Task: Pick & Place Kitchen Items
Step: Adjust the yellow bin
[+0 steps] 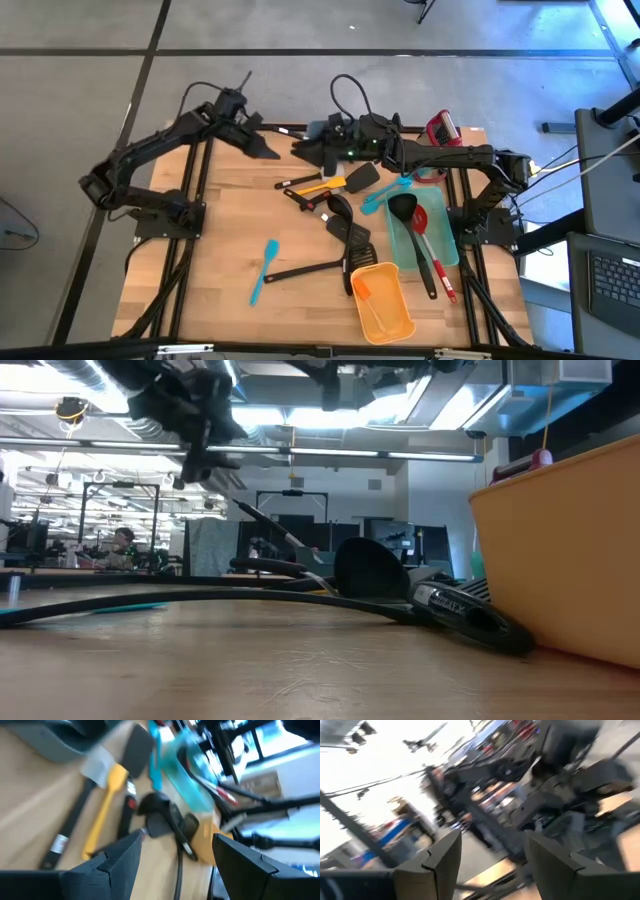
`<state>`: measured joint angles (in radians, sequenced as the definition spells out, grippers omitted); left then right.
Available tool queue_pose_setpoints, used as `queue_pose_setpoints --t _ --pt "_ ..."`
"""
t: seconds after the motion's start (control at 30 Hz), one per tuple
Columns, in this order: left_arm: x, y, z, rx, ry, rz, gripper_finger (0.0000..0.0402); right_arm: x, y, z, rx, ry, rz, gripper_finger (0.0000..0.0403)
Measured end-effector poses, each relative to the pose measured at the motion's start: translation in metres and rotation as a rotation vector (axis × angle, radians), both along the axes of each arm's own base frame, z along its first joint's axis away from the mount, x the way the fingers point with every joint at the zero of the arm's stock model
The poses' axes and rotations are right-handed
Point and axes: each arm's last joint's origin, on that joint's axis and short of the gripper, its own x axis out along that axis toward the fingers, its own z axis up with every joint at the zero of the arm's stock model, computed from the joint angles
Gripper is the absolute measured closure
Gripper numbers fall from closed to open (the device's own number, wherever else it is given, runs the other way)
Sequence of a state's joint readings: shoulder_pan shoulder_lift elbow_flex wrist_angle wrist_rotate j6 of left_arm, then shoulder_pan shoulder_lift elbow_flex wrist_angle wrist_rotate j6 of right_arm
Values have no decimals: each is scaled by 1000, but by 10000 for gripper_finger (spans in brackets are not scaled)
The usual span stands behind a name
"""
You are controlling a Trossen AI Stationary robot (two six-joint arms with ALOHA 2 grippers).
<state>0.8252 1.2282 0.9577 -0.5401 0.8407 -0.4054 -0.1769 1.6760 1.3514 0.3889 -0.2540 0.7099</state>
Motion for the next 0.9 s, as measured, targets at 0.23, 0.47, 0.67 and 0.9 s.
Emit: queue_pose_setpoints --t 0.23,0.47,0.67,0.9 --pt "25 -33 0 40 57 -85 162 -1 13 3 131 1 266 187" --pt "44 -60 -3 120 186 33 162 -9 40 21 149 -65 474 187" --pt "59 -79 2 108 171 193 162 -30 82 38 61 -45 542 187" --pt "70 -100 6 83 137 283 162 -65 112 46 -78 106 461 187"
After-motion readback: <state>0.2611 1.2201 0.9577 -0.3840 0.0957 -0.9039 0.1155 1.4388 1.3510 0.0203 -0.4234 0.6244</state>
